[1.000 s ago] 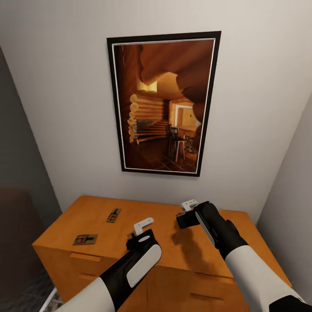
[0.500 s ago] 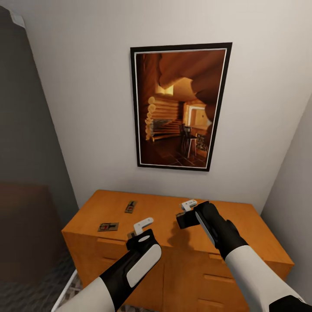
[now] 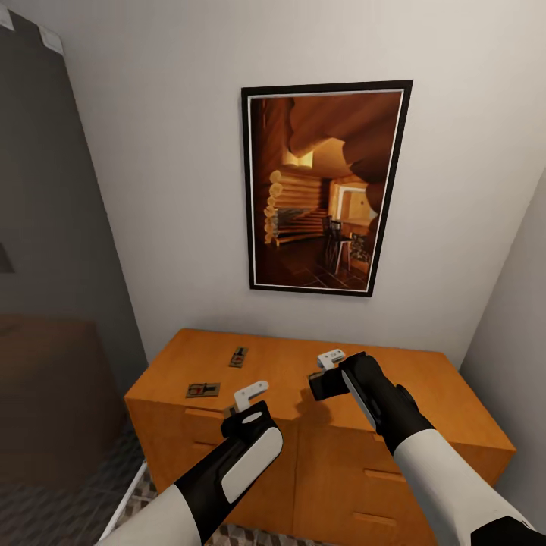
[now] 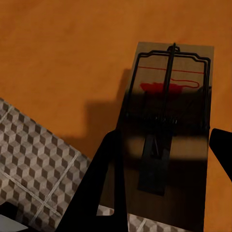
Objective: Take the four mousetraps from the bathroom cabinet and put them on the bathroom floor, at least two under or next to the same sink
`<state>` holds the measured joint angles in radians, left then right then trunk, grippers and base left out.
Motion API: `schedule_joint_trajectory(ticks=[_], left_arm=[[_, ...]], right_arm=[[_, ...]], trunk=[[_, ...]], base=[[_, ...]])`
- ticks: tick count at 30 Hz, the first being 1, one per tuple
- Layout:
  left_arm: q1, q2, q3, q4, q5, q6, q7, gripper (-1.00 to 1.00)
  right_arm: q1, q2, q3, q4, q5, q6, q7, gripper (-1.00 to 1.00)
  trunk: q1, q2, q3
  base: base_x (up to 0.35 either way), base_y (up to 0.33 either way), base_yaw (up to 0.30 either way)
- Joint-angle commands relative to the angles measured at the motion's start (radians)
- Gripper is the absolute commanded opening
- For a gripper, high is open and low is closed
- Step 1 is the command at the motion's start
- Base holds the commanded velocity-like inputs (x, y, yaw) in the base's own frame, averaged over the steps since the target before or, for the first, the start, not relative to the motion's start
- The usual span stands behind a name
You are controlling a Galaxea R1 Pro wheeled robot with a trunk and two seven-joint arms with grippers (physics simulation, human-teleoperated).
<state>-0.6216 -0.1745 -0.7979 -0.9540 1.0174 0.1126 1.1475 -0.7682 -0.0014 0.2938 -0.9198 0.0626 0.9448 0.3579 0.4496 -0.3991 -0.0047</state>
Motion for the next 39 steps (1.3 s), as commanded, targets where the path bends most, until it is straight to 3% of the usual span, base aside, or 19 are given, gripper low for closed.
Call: schedule_joint_trajectory(ticks=[1,31,39], left_arm=[[-0.001,0.0,-0.001,-0.001,0.0,0.011,0.006,-1.0],[-0.001,0.0,0.0,-0.001,0.0,0.01,0.006,-1.0],[-0.001,0.0,0.0,-0.002,0.0,0.01,0.006,-1.0]], right_arm=[[0.0,0.0,0.001,-0.001,0.007,0.003,0.006,-1.0],[0.0,0.0,0.001,-0.001,0.008,0.003,0.006,-1.0],[0.0,0.0,0.001,-0.001,0.008,0.003,0.006,-1.0]], trunk=[[0.0,-0.001,-0.001],[0.0,-0.001,-0.001],[0.0,-0.001,-0.001]], base=[[0.0,0.0,0.0],[0.0,0.0,0.0],[-0.18,0.142,0.0]])
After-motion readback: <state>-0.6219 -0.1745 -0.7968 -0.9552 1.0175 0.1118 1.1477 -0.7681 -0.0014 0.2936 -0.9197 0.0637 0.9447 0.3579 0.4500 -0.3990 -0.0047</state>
